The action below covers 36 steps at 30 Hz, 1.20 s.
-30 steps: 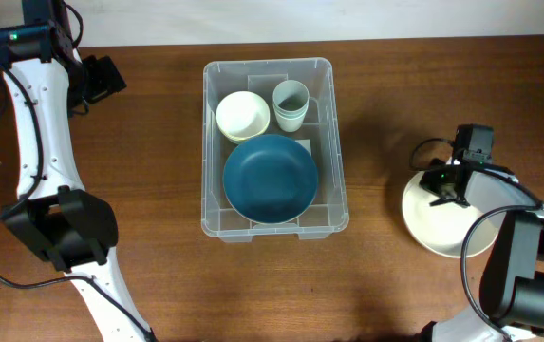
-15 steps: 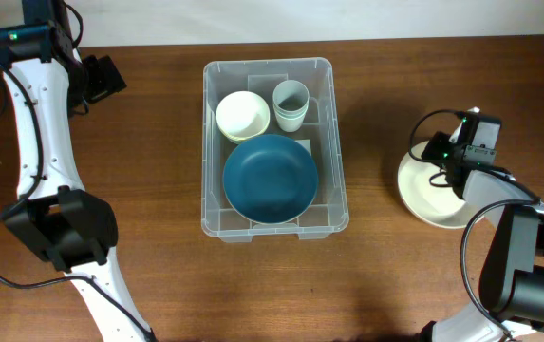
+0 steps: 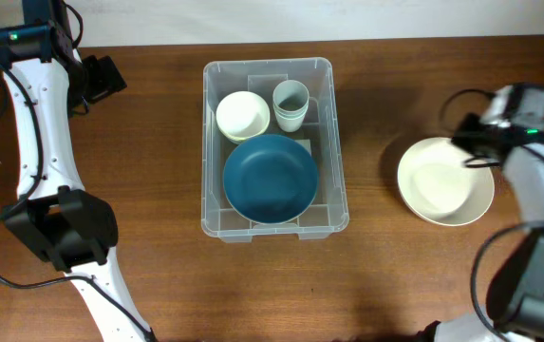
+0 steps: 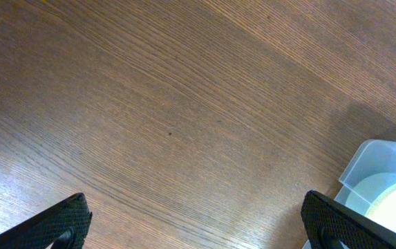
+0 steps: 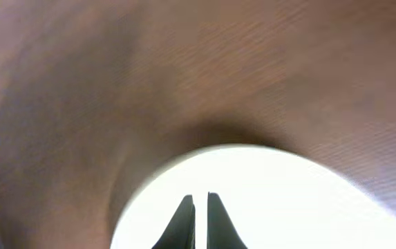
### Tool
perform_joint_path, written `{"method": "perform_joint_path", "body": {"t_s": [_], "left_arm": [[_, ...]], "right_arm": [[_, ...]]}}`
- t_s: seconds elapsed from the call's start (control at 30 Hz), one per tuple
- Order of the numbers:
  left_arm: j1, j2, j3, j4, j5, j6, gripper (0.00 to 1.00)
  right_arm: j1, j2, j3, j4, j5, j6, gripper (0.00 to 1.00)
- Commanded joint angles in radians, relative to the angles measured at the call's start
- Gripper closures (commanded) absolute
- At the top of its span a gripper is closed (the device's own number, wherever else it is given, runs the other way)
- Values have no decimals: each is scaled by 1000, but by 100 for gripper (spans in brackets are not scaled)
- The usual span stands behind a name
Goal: Pack container
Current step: 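Move the right gripper to the remaining cream bowl's right rim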
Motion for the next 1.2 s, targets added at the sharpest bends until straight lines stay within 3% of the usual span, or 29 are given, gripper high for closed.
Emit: {"method": "perform_joint_path", "body": {"t_s": [0.0, 0.17, 0.37, 0.87, 1.07, 1.17], "left_arm": [[2, 1, 15, 0, -11, 8, 1], [2, 1, 15, -1, -11, 8, 1], [2, 1, 15, 0, -11, 8, 1], [2, 1, 15, 0, -11, 8, 1], [2, 1, 15, -1, -11, 8, 1], [2, 1, 15, 0, -11, 8, 1]], "right_arm": [[-106, -68, 70, -93, -10, -13, 78], [-213, -51, 44, -169, -39, -44, 45], [-239, -46, -82, -130, -76, -125, 28], [-233, -46, -323, 136, -40, -196, 30], [-233, -45, -409, 288, -40, -197, 39], [-233, -45, -417, 303, -40, -197, 53]]}}
